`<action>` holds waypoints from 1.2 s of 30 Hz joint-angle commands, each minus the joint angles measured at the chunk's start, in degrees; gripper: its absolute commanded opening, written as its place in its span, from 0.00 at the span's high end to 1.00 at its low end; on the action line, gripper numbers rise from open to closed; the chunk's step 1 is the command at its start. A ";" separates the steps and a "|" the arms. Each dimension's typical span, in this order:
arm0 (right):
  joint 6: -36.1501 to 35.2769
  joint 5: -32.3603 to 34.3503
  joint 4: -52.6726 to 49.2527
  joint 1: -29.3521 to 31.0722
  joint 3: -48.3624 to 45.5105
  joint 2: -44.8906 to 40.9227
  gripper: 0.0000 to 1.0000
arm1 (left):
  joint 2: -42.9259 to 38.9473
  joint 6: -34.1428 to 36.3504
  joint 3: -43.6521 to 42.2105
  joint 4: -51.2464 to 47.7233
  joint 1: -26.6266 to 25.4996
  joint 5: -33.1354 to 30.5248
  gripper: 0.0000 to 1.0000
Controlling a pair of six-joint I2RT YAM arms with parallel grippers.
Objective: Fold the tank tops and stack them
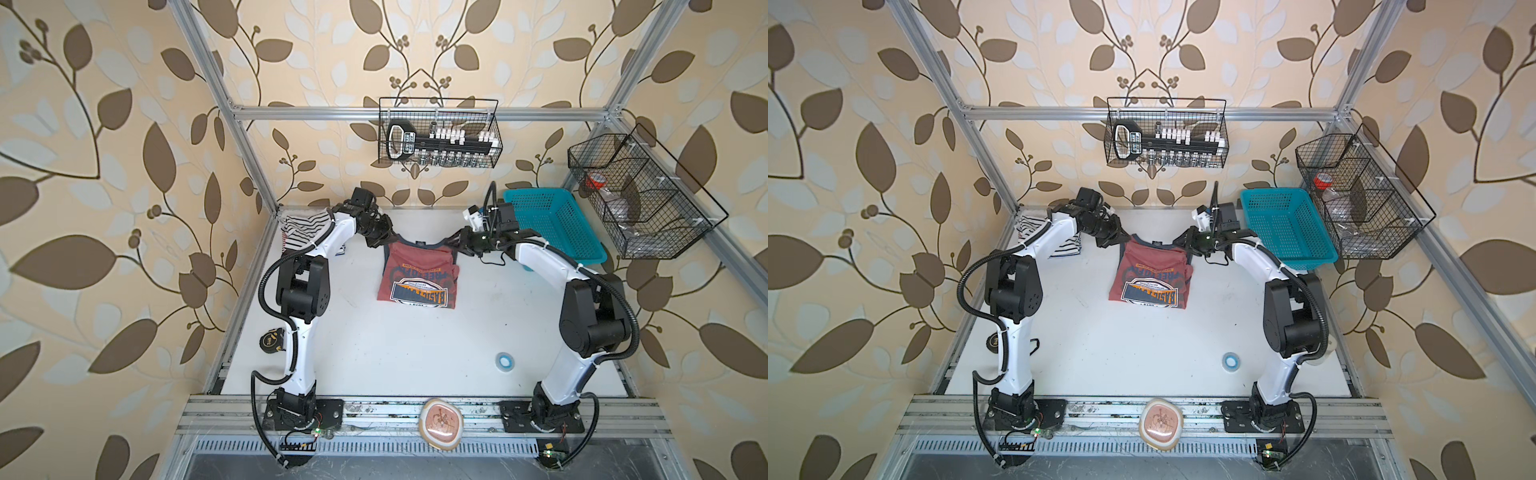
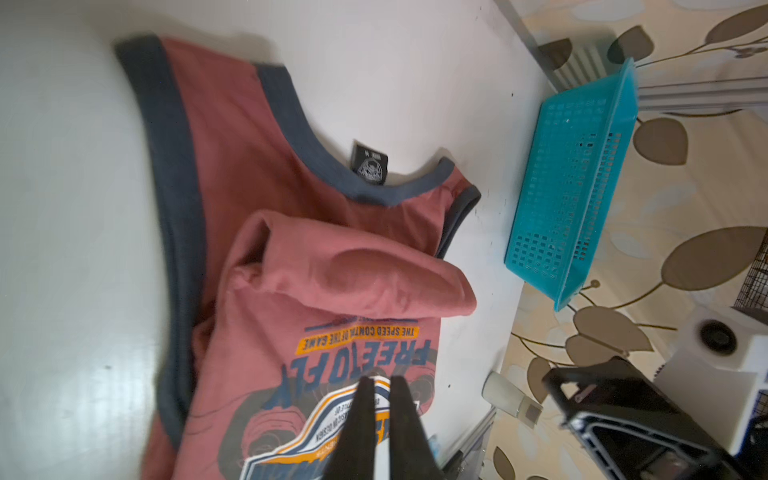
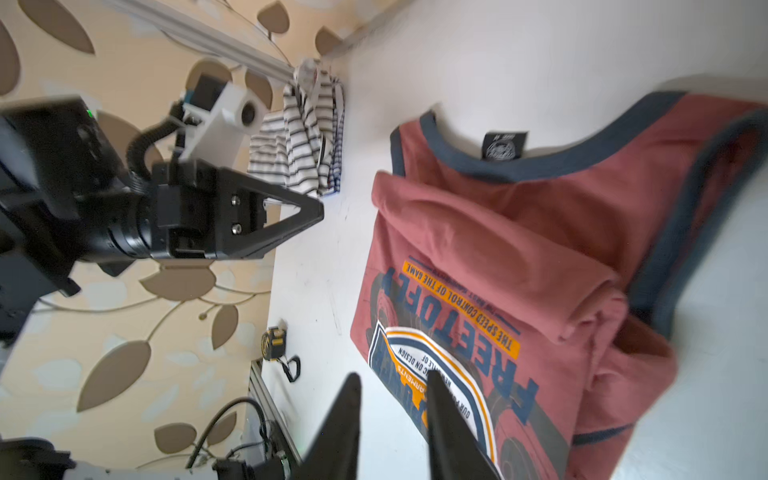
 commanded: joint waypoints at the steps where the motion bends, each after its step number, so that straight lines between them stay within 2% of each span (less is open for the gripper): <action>1: 0.16 -2.49 0.86 2.38 -1.07 5.16 0.98 | 1.38 -0.44 -0.62 1.56 -1.66 3.26 1.00; 6: 1.21 -3.89 2.31 2.41 1.39 12.32 1.00 | 7.69 0.27 4.81 0.92 -1.64 4.47 1.00; 9: 3.57 -5.78 5.05 0.66 2.99 15.60 1.00 | 12.88 2.52 13.25 -2.82 -1.07 5.18 1.00; 14: 4.42 -5.14 5.63 -2.21 6.54 18.95 1.00 | 19.28 1.20 19.93 -1.37 -0.36 7.11 1.00; 26: 7.98 -5.65 7.75 -4.48 13.02 28.96 1.00 | 26.25 -4.21 25.85 9.07 2.27 9.01 1.00; 31: 9.67 -5.65 9.77 -5.27 11.90 27.02 1.00 | 22.54 -2.85 28.69 8.09 3.96 8.75 1.00; 34: 9.05 -5.42 9.82 -5.22 10.21 22.73 0.97 | 16.22 2.70 27.79 2.31 4.67 5.67 1.00; 36: 8.21 -4.92 9.78 -5.23 8.16 18.80 0.91 | 11.13 7.96 25.79 -3.86 4.74 1.35 0.92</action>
